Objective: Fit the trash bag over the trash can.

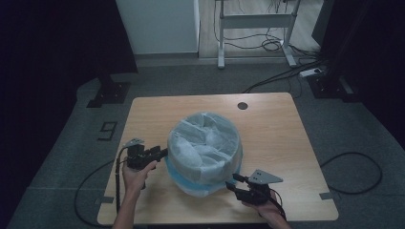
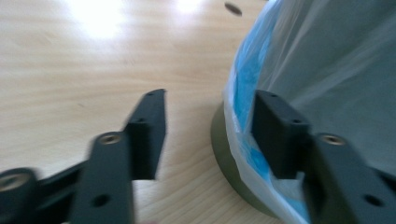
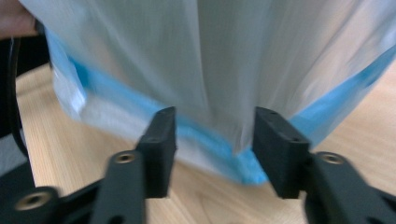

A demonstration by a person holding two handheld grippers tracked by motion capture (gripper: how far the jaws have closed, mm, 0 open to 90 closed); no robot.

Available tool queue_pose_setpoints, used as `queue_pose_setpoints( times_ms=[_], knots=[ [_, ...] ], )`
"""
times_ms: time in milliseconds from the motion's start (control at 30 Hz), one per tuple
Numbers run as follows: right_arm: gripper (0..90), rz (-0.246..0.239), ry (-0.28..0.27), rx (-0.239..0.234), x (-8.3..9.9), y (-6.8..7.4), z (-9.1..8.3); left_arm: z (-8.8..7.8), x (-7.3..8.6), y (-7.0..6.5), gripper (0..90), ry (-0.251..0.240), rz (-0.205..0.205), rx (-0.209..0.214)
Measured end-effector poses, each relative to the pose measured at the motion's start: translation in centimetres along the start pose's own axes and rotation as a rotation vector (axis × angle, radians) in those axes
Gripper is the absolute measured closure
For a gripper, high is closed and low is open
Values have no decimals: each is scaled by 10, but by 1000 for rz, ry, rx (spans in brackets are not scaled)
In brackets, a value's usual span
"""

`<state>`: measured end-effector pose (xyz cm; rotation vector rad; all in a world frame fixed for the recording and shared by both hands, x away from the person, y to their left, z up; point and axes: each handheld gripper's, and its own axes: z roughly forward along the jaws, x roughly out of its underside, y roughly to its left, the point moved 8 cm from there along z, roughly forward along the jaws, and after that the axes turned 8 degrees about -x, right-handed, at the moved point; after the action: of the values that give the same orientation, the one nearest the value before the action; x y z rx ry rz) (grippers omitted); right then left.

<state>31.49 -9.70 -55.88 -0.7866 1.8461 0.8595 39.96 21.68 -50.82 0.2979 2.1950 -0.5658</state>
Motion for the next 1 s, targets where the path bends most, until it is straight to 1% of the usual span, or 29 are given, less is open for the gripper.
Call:
queue_pose_setpoints(
  times_ms=[33, 67, 100, 133, 167, 200, 267, 300, 367, 400, 500, 600, 633, 667, 733, 767, 800, 833, 867, 900, 933, 1000],
  knots=[
    [403, -1, -41, 8, -4, -1, -6, -12, -4, 2, 393, -33, 28, 9],
    [387, 1, -58, 14, -6, -1, -8, -19, -5, 3, 389, -54, 47, 11],
    [371, 5, -72, 16, -8, -2, -11, -19, -5, 3, 387, -54, 47, 11],
    [361, 7, -84, 16, -10, -3, -13, -31, -9, 1, 388, -90, 80, 43],
    [361, 7, -84, 16, -10, -3, -13, -31, -9, 1, 391, -90, 80, 43],
    [343, 7, -104, 17, -13, -5, -18, -42, -13, -3, 391, -121, 114, 89],
    [331, 10, -120, 13, -15, -6, -23, -51, -18, -9, 391, -140, 157, 120],
    [325, 11, -125, 11, -16, -7, -25, -55, -20, -13, 390, -145, 179, 133],
    [323, 5, -131, 5, -17, -9, -29, -60, -25, -20, 383, -157, 219, 140],
    [321, 3, -131, 10, -17, -10, -30, -62, -28, -23, 380, -163, 237, 148],
    [318, 5, -126, 24, -15, -16, -34, -66, -34, -34, 372, -172, 281, 189],
    [318, 21, -126, 27, -13, -23, -38, -69, -37, -43, 359, -165, 319, 232],
    [318, 26, -129, 29, -13, -25, -40, -69, -37, -43, 360, -165, 319, 232],
    [318, 30, -132, 32, -13, -28, -42, -71, -39, -48, 361, -164, 337, 262],
    [318, 45, -137, 36, -12, -33, -45, -72, -41, -52, 363, -164, 348, 288],
    [318, 45, -137, 36, -12, -33, -45, -72, -41, -52, 364, -164, 348, 288],
    [319, 57, -141, 40, -12, -37, -48, -72, -44, -57, 366, -160, 365, 319],
    [321, 60, -143, 39, -11, -39, -49, -73, -46, -60, 370, -159, 372, 343],
    [323, 64, -143, 38, -11, -40, -50, -74, -48, -64, 373, -158, 380, 377],
    [323, 64, -143, 38, -11, -40, -50, -74, -48, -64, 372, -158, 380, 377],
    [325, 70, -139, 29, -10, -41, -50, -75, -52, -69, 373, -158, 405, 409],
    [325, 67, -131, 24, -8, -41, -50, -73, -57, -73, 372, -152, 422, 423]
  ],
)
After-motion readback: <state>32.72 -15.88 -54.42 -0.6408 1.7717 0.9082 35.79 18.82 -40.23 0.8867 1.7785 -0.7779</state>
